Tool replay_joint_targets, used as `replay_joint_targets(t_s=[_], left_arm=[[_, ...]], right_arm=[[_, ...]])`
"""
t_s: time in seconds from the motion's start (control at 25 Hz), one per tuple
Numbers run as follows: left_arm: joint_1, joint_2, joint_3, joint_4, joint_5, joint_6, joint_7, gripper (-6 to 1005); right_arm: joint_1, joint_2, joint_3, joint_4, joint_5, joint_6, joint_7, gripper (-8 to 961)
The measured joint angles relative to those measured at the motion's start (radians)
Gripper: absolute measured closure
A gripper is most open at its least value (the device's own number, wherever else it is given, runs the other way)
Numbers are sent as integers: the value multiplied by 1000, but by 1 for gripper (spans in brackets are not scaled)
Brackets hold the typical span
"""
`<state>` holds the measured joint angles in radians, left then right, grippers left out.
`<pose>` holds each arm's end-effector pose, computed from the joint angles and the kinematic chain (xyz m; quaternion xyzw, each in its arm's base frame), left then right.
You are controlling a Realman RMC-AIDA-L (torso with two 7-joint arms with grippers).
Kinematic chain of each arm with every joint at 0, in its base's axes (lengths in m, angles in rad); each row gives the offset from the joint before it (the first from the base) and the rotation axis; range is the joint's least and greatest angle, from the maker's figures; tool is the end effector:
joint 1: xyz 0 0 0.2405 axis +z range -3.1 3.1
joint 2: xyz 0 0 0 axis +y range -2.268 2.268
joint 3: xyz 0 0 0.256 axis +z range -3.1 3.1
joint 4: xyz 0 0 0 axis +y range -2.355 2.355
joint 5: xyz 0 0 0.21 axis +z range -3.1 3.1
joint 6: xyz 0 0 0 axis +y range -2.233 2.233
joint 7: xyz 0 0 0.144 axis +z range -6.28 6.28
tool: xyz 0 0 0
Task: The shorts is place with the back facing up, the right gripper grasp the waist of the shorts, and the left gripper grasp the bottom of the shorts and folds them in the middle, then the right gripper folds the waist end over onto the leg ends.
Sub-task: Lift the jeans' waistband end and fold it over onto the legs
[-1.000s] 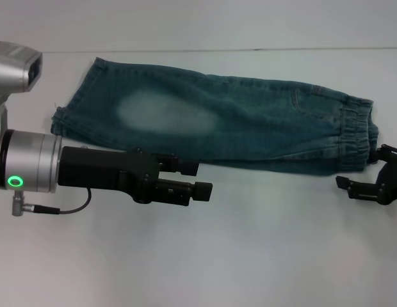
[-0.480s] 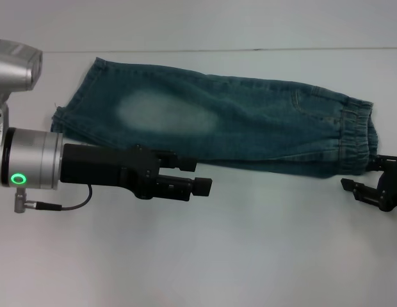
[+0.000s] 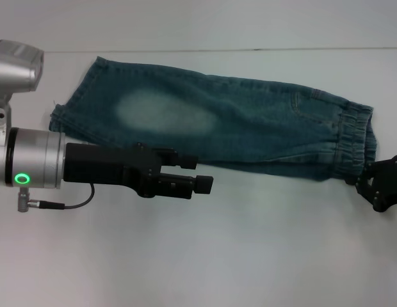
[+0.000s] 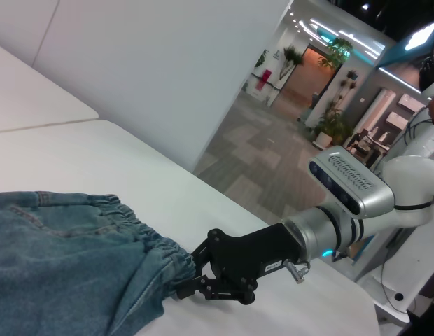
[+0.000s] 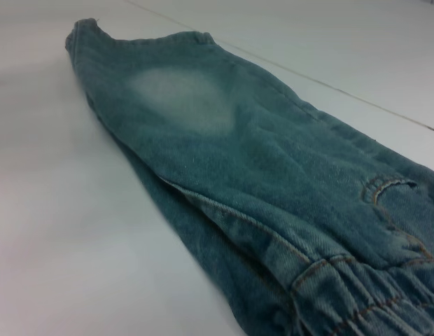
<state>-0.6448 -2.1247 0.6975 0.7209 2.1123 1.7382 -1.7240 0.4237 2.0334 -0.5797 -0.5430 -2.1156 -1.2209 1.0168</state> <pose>-0.2086 0.3280 -0.0153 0.9301 0.2850 0.2301 0.0265 0.3625 0.3141 0.0097 -0.9342 0.1883 0.0794 0.2923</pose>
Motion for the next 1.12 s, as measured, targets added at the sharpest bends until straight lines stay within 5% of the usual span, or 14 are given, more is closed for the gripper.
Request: replay_joint_targets(t_s=[0.24,0.56,0.68,1.12], left_arm=[[7,-16,-7,1,0,-43,16,234],[1,-39,-4,-56,-23,-241,67,244],[0,-42,-4,-102,-72,-326,109,372],[-69,-51,-1,-433,-347,-656,525,647]], right_arm=[[3,5,0,-1,1,6,-8,918],[-39,37,7,-111,4,-86,40,918],[-62,62,-1,-202,1,-117,87,918],[-93,64,3,-370,11,-235,246,918]])
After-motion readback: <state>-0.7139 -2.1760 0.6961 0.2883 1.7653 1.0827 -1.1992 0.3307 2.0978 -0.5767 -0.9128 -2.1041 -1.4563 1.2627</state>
